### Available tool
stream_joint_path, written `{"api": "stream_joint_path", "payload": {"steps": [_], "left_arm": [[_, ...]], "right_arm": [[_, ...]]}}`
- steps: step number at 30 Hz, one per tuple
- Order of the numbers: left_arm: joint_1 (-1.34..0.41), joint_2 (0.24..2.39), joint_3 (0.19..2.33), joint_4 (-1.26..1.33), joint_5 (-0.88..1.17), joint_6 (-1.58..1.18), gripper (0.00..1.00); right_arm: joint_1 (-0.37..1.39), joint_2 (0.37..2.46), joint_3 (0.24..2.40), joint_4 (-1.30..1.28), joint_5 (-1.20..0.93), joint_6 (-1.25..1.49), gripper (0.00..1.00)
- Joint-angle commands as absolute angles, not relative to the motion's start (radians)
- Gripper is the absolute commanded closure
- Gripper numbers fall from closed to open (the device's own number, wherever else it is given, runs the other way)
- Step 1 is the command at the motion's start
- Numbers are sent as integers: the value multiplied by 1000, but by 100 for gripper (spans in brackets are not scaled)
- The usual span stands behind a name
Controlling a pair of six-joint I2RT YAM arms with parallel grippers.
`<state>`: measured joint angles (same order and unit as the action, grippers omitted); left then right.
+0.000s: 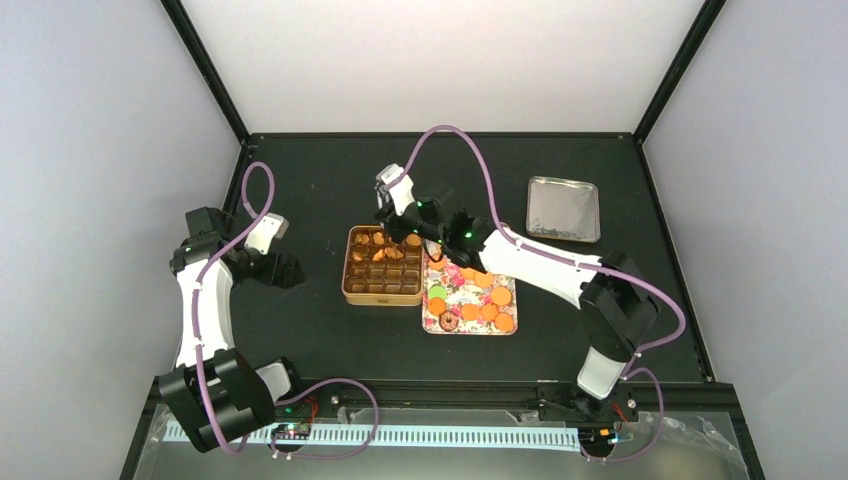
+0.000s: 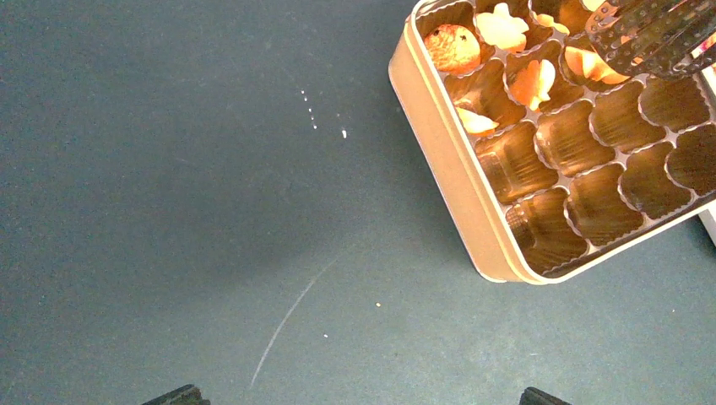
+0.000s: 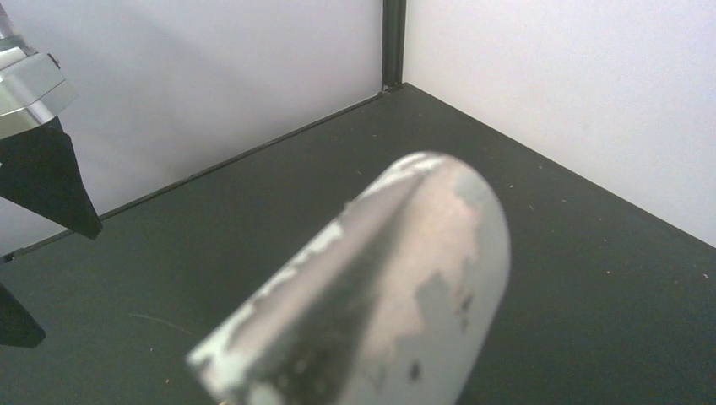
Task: Pack the cookies
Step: Place the fake cookies in the empty pocket of the box.
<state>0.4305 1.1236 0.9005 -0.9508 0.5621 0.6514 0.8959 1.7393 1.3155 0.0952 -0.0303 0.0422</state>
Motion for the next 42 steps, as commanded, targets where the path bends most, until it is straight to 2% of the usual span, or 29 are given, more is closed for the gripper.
{"api": "stream_joint_path", "payload": {"steps": [1,13,26,34,42], "left_arm": [[428,1107,922,-969,560,668,1],[428,1101,923,-969,559,670,1],[428,1103,924,-968,559,670,1],[428,1105,925,-967,564,667,1],[428,1104,926,-968,559,671,1]], "right_arm": [[873,1680,1284,127,-30,47,86],[847,1667,1270,119,-42,46,86],[850,1720,1300,105,-155,61,84],[859,1749,1333,93,-156,68,80],[859,1692,1338,98,-123,75,74]]}}
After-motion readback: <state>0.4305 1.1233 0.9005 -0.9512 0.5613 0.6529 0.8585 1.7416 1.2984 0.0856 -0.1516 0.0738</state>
